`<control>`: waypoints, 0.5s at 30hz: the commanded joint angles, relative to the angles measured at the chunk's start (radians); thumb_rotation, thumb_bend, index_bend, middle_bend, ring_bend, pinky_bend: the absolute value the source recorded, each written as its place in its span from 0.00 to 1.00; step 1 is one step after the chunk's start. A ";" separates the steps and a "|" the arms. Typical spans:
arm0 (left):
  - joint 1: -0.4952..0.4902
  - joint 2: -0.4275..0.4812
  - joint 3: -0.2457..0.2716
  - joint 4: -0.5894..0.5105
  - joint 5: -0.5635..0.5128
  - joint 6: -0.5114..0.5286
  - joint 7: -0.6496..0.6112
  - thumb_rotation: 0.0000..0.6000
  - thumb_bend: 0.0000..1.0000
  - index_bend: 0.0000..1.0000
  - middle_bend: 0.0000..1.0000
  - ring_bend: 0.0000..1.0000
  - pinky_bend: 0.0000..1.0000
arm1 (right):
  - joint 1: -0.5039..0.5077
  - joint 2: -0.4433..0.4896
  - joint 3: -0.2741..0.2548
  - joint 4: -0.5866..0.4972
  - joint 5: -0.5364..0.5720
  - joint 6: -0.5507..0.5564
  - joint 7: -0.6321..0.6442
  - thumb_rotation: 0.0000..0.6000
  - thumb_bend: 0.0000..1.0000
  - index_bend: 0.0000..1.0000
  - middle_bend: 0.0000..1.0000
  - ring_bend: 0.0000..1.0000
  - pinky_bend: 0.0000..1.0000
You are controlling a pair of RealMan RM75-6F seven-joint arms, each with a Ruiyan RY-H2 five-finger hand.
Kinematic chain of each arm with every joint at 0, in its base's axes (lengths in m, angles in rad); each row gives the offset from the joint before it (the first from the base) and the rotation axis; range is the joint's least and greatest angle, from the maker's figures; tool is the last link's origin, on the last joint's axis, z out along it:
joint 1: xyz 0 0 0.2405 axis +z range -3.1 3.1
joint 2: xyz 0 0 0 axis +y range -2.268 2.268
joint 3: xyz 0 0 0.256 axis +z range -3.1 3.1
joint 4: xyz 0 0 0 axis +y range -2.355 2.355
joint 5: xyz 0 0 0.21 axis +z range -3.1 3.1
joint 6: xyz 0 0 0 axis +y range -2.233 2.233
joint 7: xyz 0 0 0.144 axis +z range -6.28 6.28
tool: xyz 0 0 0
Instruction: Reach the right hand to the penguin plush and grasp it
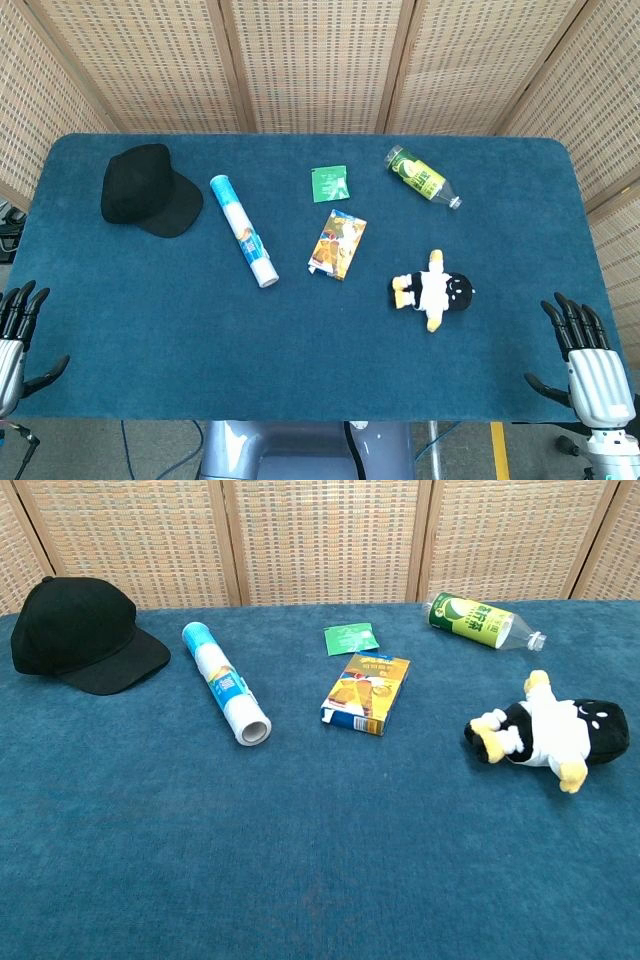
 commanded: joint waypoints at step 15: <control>0.001 0.003 -0.001 0.001 -0.002 0.003 -0.010 1.00 0.24 0.00 0.00 0.00 0.00 | 0.001 0.001 -0.004 0.001 -0.009 0.002 0.013 1.00 0.22 0.02 0.00 0.00 0.06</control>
